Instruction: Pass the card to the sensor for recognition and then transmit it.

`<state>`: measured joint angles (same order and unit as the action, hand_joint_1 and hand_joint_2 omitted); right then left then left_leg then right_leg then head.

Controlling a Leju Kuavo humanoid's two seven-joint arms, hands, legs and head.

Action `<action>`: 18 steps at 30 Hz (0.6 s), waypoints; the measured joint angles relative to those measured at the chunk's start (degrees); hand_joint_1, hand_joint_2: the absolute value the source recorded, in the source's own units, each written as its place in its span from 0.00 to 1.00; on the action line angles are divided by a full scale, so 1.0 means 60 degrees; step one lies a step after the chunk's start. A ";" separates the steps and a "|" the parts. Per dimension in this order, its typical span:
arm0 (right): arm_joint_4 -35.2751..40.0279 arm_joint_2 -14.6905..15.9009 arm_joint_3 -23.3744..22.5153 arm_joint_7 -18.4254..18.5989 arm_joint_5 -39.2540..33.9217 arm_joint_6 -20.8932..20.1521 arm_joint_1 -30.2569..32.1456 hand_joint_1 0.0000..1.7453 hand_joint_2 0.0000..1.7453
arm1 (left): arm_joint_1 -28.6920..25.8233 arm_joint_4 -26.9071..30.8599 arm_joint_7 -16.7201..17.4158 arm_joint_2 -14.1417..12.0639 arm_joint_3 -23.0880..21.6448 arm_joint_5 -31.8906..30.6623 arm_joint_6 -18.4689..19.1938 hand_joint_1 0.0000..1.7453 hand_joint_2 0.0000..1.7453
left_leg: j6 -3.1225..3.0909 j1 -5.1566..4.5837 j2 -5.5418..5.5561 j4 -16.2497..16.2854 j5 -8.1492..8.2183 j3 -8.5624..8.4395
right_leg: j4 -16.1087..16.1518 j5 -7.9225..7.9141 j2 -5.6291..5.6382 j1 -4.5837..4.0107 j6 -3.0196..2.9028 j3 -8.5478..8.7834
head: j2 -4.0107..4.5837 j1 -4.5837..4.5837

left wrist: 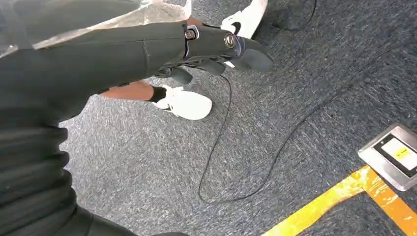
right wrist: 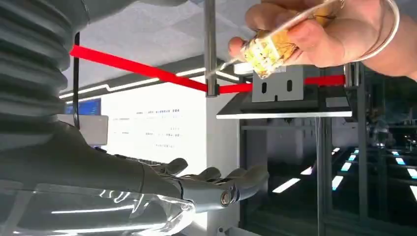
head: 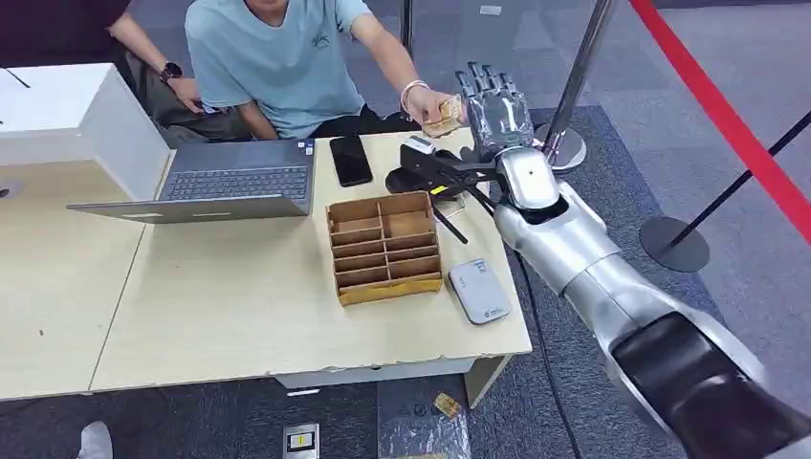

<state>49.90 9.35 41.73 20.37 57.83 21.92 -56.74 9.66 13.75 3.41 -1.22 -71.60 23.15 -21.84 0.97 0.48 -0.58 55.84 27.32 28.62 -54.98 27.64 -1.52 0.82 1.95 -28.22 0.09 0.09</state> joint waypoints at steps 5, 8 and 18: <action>-0.0142 0.0007 0.0157 0.0000 0.0000 0.0000 -0.0051 0.00 1.00 | -0.0005 -0.0004 0.0000 -0.0011 -0.0004 0.0000 0.0000 0.00 1.00 | 0.0000 0.0000 -0.0001 0.0001 0.0000 -0.0001 | 0.0001 -0.0001 0.0000 0.0000 0.0000 -0.0001 | 0.0000 0.0000; -0.0218 0.0022 0.0258 0.0000 0.0381 -0.0062 -0.0069 0.00 1.00 | -0.0017 0.0000 0.0051 -0.0033 -0.0003 0.0000 0.0026 0.00 1.00 | 0.0000 0.0000 -0.0001 0.0001 0.0000 -0.0001 | 0.0000 -0.0001 0.0000 0.0000 -0.0001 -0.0001 | 0.0000 0.0000; -0.0525 -0.0073 0.0594 -0.0339 0.1600 0.0441 0.0147 0.42 1.00 | -0.0193 0.0000 0.0076 -0.0062 0.0000 -0.0091 0.0124 0.00 1.00 | 0.0000 0.0001 -0.0002 -0.0001 0.0000 0.0002 | 0.0000 0.0000 0.0001 -0.0001 -0.0001 -0.0002 | 0.0000 -0.0004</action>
<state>46.75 8.92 45.29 18.34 67.43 24.57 -55.86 8.51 13.75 3.87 -1.60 -71.60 22.60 -21.09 0.97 0.48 -0.59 55.84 27.32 28.63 -54.98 27.64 -1.51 0.82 1.94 -28.23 0.09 0.07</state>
